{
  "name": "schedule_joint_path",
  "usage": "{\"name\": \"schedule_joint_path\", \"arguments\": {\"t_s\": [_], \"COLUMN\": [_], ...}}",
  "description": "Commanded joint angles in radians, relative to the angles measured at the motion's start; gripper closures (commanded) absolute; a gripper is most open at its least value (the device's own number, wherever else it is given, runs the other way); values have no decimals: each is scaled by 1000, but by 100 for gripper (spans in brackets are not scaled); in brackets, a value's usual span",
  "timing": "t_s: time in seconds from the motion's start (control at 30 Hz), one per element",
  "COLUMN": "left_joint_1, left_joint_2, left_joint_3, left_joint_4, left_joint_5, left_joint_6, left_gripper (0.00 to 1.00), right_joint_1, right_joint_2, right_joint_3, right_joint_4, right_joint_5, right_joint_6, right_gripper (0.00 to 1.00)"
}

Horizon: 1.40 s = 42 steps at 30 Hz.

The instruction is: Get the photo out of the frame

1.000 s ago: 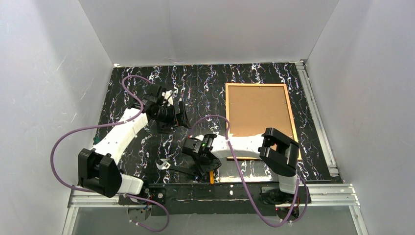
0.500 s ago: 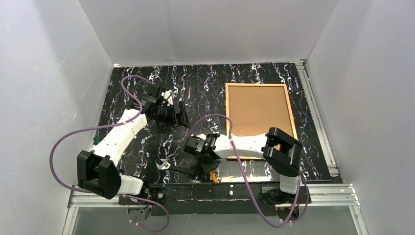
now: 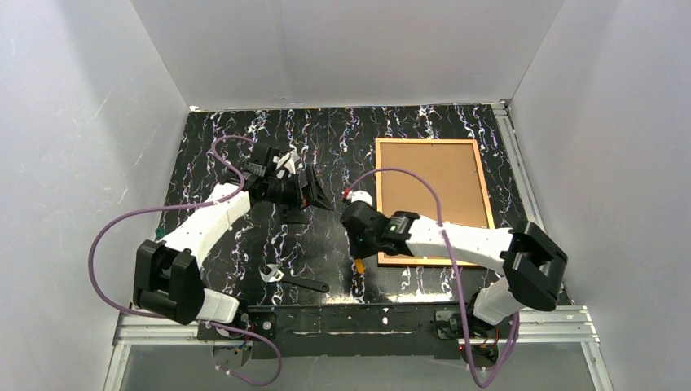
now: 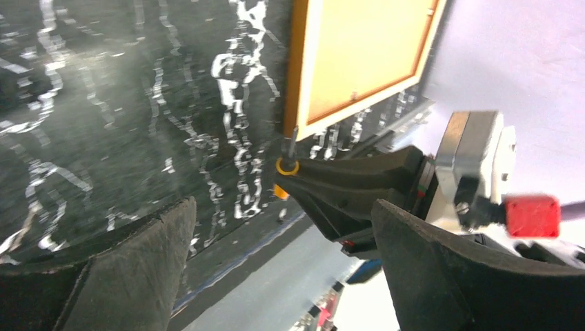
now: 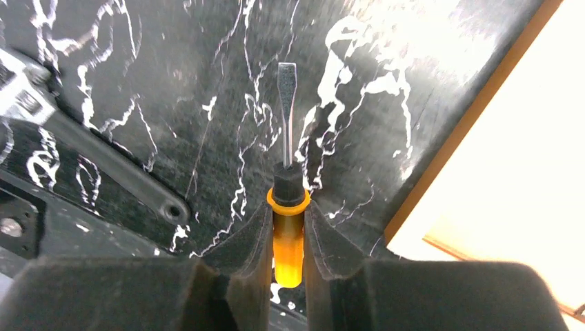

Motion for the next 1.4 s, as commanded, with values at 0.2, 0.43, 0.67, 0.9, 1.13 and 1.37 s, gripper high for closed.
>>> {"name": "schedule_joint_path", "arguments": {"t_s": [0.2,0.43,0.67,0.9,1.13,1.37], "left_joint_1": [-108,-123,-125,-138,-144,-144], "left_joint_2": [111,136,148,145,83,49], "left_joint_3": [-55,-31,-40,-31,-37,-14], "left_joint_4": [223,150,173,119,92,-29], "left_joint_5": [281,261,274,238,180,59], "left_joint_6": [-161,-107,-130,-93,-40,-124], "left_gripper": [0,11,18,31,100,100], "right_joint_1": [-120,-118,-115,-115,-113,-113], "right_joint_2": [-109,-160,-175,-183,-189,-176], "right_joint_3": [-64,-133,-154,-151,-171,-142], "right_joint_4": [309,448,515,548,605,588], "right_joint_5": [-153,-163,-172,-172,-230,-313], "right_joint_6": [-126,-139,-149,-171,-132,-147], "right_gripper": [99,99,99,99,99,56]}}
